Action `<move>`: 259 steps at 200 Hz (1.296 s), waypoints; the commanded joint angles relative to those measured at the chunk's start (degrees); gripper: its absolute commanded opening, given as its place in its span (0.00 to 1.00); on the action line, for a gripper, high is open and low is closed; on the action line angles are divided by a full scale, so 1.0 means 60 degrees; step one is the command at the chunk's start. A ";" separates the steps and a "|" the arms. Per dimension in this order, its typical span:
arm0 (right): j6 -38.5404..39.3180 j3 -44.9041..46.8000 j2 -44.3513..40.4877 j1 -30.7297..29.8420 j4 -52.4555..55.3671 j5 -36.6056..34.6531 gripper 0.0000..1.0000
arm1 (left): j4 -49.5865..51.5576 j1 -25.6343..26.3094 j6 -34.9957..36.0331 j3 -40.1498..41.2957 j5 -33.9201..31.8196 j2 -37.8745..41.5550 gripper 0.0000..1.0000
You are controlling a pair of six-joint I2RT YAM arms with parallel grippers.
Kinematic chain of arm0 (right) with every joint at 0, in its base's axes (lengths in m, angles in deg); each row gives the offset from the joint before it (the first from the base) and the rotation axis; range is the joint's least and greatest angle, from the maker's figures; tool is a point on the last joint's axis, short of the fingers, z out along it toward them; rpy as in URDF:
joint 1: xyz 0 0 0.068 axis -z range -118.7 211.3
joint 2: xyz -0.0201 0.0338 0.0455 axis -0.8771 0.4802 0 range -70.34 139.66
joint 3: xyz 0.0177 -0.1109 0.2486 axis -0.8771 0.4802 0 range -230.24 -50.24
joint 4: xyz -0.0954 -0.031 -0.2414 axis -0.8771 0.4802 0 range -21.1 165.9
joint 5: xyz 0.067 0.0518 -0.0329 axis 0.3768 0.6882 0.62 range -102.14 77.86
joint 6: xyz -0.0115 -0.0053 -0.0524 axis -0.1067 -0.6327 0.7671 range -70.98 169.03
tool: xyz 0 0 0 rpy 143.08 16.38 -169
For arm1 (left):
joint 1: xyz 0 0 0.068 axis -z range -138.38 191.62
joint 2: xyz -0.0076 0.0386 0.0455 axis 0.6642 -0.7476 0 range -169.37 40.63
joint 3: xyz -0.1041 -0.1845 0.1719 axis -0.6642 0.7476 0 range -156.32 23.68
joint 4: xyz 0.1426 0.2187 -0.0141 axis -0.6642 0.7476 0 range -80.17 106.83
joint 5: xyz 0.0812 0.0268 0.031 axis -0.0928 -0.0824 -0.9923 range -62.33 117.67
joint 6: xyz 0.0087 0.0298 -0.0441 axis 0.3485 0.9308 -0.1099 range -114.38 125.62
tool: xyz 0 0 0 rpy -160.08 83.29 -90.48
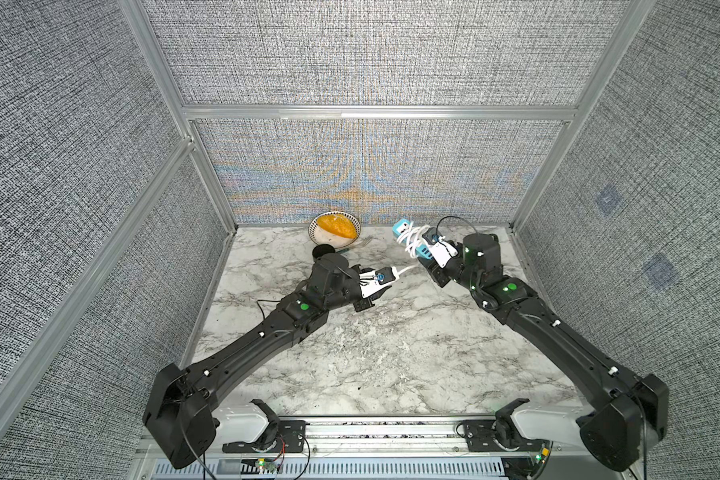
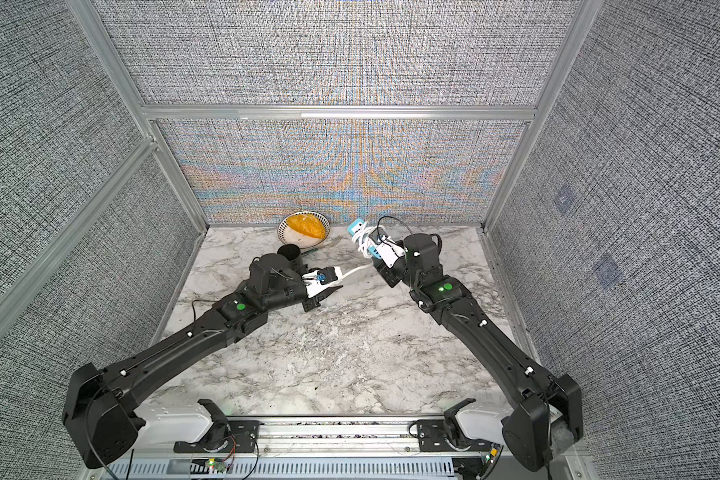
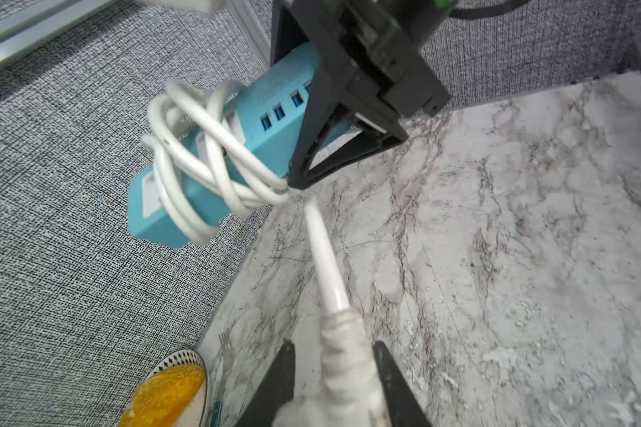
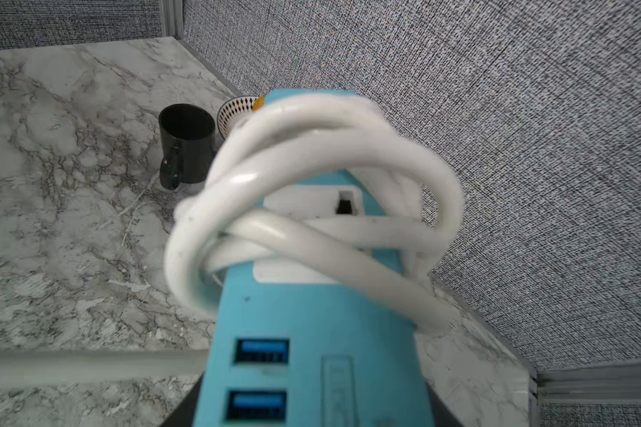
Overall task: Wrap the cord around the power strip
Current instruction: Wrap the power cord around the power strip.
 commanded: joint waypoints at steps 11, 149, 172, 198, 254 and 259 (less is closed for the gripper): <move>0.0612 0.0203 0.0117 -0.0140 0.0067 0.0065 0.00 | 0.2780 0.0012 0.1840 -0.1209 0.0230 0.0011 0.06; 0.2464 0.2211 -0.0805 -0.0512 -0.0156 0.3860 0.00 | 0.5368 -0.0216 0.4836 -0.5031 -0.0598 -0.2356 0.04; 0.3074 0.2448 -0.1070 -0.0512 0.0086 0.5067 0.00 | 0.5797 -0.0336 0.5221 -0.5479 -0.0545 -0.2712 0.02; 0.3606 0.2834 -0.1649 -0.0512 0.0143 0.6066 0.00 | 0.5859 -0.0631 0.5299 -0.5576 0.0040 -0.2835 0.02; 0.3268 0.3178 -0.1954 -0.0235 -0.0292 0.8292 0.00 | 0.6120 -0.0924 0.5165 -0.5473 0.1401 -0.3117 0.02; 0.3158 0.3211 -0.1922 -0.0222 -0.0418 0.8426 0.00 | 0.6100 -0.0938 0.5133 -0.5436 0.1494 -0.3143 0.02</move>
